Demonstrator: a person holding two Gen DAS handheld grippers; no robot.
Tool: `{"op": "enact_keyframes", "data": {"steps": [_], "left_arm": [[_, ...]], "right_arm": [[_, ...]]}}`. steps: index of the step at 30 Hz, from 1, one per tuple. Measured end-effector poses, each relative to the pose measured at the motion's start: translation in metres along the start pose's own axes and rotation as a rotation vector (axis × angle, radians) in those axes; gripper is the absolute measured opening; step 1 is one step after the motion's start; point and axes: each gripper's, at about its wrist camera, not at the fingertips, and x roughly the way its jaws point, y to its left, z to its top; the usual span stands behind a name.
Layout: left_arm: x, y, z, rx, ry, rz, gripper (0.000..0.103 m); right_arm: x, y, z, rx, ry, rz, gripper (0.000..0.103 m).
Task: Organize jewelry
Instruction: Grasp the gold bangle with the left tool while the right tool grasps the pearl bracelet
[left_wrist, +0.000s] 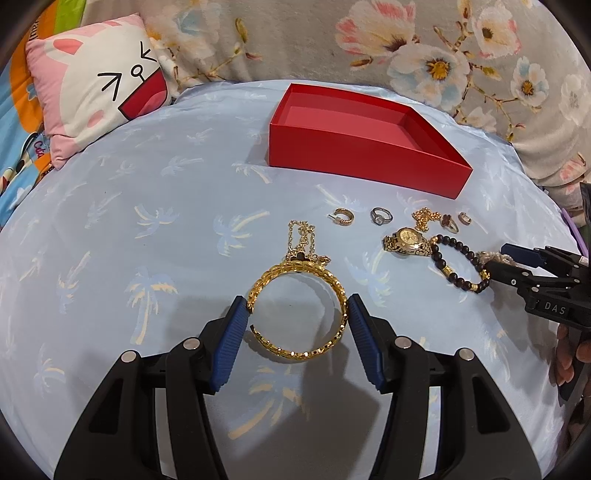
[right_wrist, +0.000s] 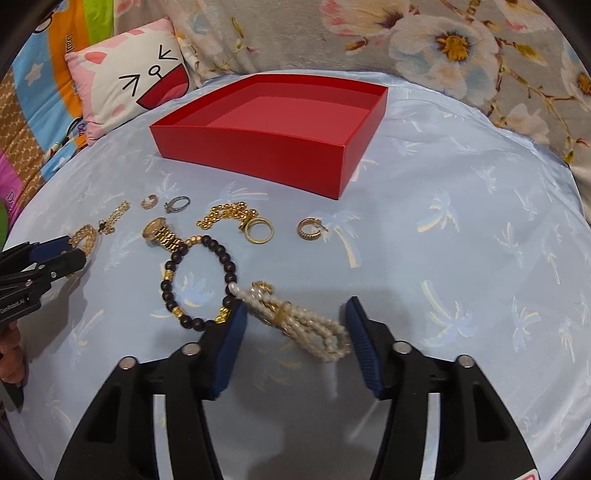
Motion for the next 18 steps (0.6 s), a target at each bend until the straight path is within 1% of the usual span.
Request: {"op": "enact_keyframes", "data": {"steps": [1, 2, 3, 5, 9, 18], "left_arm": [[0.0, 0.0, 0.0, 0.001, 0.001, -0.001, 0.054], [0.0, 0.0, 0.0, 0.002, 0.001, 0.0, 0.054], [0.0, 0.0, 0.0, 0.003, 0.001, 0.0, 0.054], [0.0, -0.001, 0.0, 0.008, -0.001, -0.001, 0.054], [-0.001, -0.002, 0.0, 0.012, -0.004, 0.0, 0.054], [-0.002, -0.001, 0.0, 0.007, -0.014, -0.004, 0.054]], "right_arm": [[-0.001, 0.002, -0.001, 0.001, -0.002, -0.003, 0.044], [-0.002, 0.003, -0.002, 0.004, -0.002, -0.003, 0.038], [-0.004, 0.004, -0.004, 0.011, -0.003, 0.003, 0.027], [-0.006, 0.007, -0.006, 0.03, 0.001, 0.004, 0.02], [-0.012, 0.015, -0.015, 0.078, -0.014, -0.016, 0.019], [-0.031, 0.027, -0.039, 0.22, -0.066, -0.014, 0.018]]}}
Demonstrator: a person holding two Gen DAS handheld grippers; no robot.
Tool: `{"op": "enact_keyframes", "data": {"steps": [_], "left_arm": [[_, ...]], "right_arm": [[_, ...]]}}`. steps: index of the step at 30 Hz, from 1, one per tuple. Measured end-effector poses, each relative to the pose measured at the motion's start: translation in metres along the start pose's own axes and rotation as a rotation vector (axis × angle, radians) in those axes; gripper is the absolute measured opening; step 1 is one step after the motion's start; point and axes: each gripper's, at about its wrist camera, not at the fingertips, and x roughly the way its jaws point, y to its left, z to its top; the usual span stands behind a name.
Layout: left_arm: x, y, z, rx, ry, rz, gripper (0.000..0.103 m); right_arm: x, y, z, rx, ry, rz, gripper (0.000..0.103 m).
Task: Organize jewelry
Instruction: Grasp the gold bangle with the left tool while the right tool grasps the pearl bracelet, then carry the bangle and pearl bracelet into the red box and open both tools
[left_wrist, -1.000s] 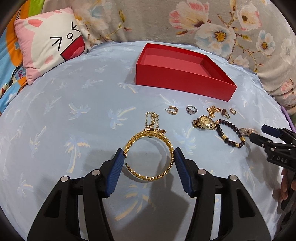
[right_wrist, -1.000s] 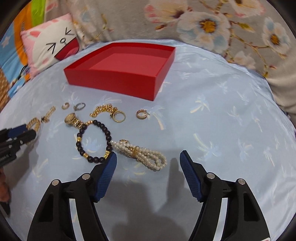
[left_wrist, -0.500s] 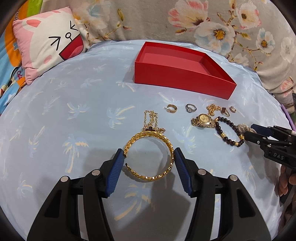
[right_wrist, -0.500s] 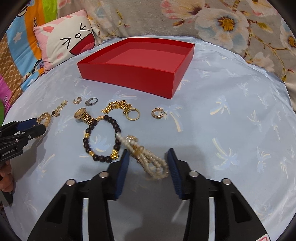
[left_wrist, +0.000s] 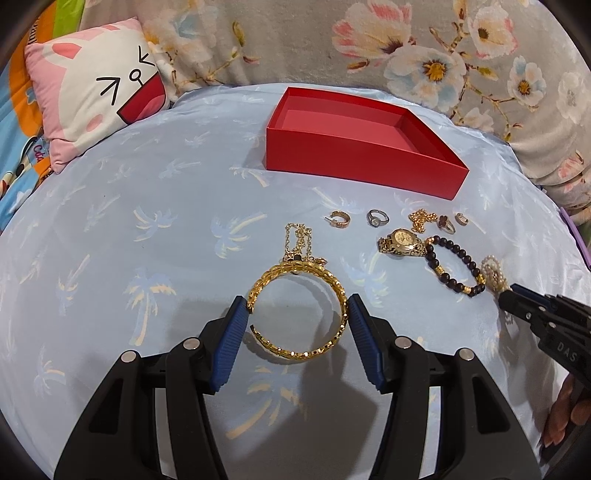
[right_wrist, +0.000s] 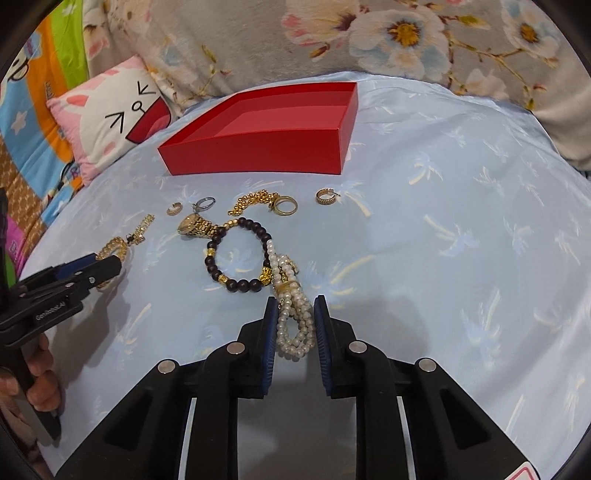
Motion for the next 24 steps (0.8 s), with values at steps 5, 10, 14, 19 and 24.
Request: {"op": "enact_keyframes", "data": {"steps": [5, 10, 14, 19, 24], "left_arm": [[-0.002, 0.003, 0.0, -0.014, -0.009, -0.008, 0.054], [-0.003, 0.005, 0.0, -0.024, -0.012, -0.027, 0.054], [-0.003, 0.005, 0.0, -0.023, -0.013, -0.046, 0.054], [-0.004, 0.004, 0.0, -0.019, -0.015, -0.06, 0.054], [-0.009, 0.01, 0.008, -0.039, -0.001, -0.1, 0.054]], "right_arm": [[-0.009, 0.006, -0.007, 0.048, -0.032, -0.004, 0.018], [-0.013, 0.006, -0.009, 0.083, -0.053, -0.027, 0.018], [-0.013, 0.005, -0.009, 0.098, -0.052, -0.052, 0.018], [-0.013, 0.007, -0.004, 0.109, -0.043, -0.053, 0.018], [-0.024, 0.009, 0.019, 0.093, -0.073, -0.049, 0.018]]}}
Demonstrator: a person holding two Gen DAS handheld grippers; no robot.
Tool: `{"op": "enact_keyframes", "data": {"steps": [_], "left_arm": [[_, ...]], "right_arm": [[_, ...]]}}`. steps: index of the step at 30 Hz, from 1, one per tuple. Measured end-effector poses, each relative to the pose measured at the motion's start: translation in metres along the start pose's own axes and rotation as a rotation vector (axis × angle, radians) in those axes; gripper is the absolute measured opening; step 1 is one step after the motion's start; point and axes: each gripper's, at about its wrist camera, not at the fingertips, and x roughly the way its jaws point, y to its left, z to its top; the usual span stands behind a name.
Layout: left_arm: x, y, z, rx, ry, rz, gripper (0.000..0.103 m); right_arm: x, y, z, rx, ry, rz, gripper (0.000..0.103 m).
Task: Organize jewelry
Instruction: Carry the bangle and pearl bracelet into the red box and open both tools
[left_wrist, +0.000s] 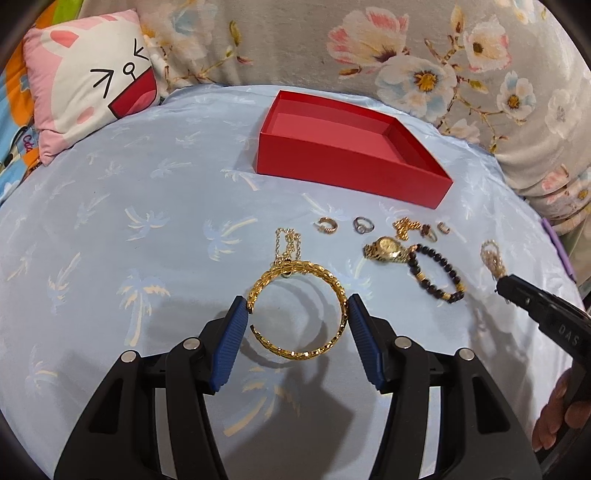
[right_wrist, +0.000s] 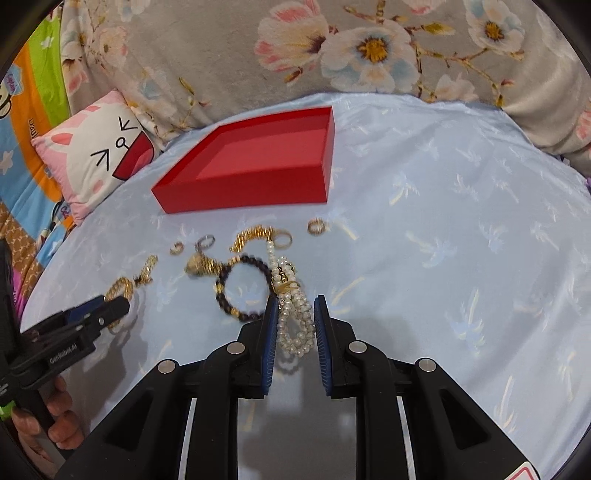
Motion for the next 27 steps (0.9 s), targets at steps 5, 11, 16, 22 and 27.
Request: {"op": "enact_keyframes", "data": {"steps": [5, 11, 16, 22, 27], "left_arm": [[-0.021, -0.002, 0.043, 0.036, -0.081, -0.005, 0.054], [-0.01, -0.012, 0.13, 0.107, -0.162, 0.005, 0.054], [0.039, -0.023, 0.191, 0.133, -0.133, -0.005, 0.054], [0.106, -0.033, 0.236, 0.125, -0.066, -0.013, 0.054], [0.155, -0.04, 0.26, 0.135, -0.006, -0.004, 0.054]], "right_arm": [[0.005, -0.001, 0.049, -0.017, -0.02, 0.035, 0.018], [0.04, -0.006, 0.129, 0.001, -0.035, 0.083, 0.018], [0.09, -0.006, 0.194, 0.029, 0.009, 0.083, 0.018], [0.15, 0.003, 0.237, 0.031, 0.064, 0.043, 0.018], [0.189, 0.003, 0.259, 0.031, 0.123, 0.013, 0.015]]}}
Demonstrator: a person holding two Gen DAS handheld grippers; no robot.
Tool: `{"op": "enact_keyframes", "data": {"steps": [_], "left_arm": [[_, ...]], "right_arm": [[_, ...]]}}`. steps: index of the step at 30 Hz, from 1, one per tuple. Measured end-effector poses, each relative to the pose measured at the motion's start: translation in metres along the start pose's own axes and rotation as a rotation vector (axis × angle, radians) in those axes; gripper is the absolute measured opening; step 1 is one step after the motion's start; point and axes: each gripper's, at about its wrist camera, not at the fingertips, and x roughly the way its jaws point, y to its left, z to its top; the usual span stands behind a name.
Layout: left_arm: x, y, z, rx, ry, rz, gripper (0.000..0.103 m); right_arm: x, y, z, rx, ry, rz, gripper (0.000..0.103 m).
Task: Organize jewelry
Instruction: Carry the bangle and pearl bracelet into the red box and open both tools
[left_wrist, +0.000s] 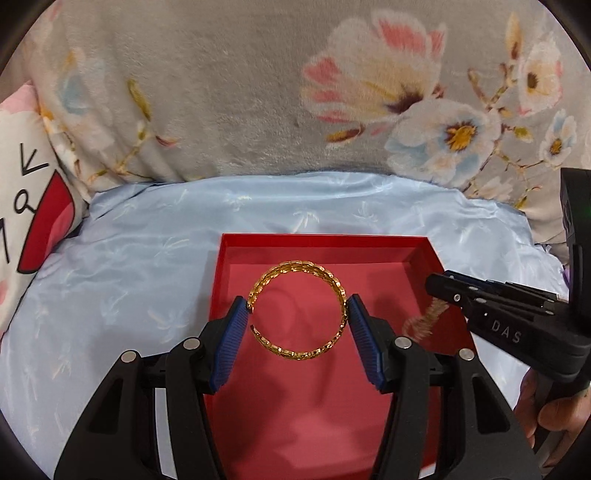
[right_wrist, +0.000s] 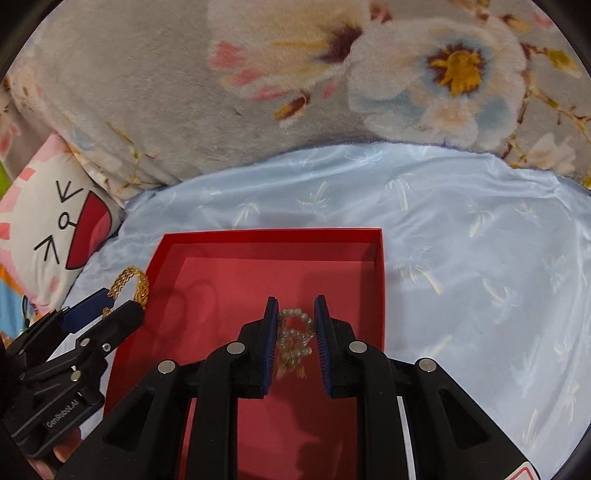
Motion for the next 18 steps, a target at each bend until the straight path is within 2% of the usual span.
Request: {"op": "enact_keyframes", "data": {"steps": [2, 8, 14, 16, 18], "left_arm": [[0.011, 0.0, 0.004, 0.001, 0.017, 0.012, 0.054], [0.04, 0.001, 0.012, -0.012, 0.079, 0.022, 0.054], [0.053, 0.0, 0.013, -0.01, 0.111, 0.033, 0.056], [0.055, -0.002, 0.014, -0.001, 0.104, 0.061, 0.059], [0.055, -0.002, 0.015, 0.006, 0.089, 0.092, 0.07]], "right_arm": [[0.01, 0.0, 0.005, -0.012, 0.016, -0.017, 0.001], [0.024, -0.007, 0.014, 0.007, 0.032, -0.006, 0.001], [0.017, -0.005, 0.0, -0.007, 0.036, -0.011, 0.004], [0.011, -0.002, -0.007, -0.023, 0.026, -0.014, 0.006], [0.003, -0.001, -0.014, -0.028, 0.015, -0.007, 0.01]]}}
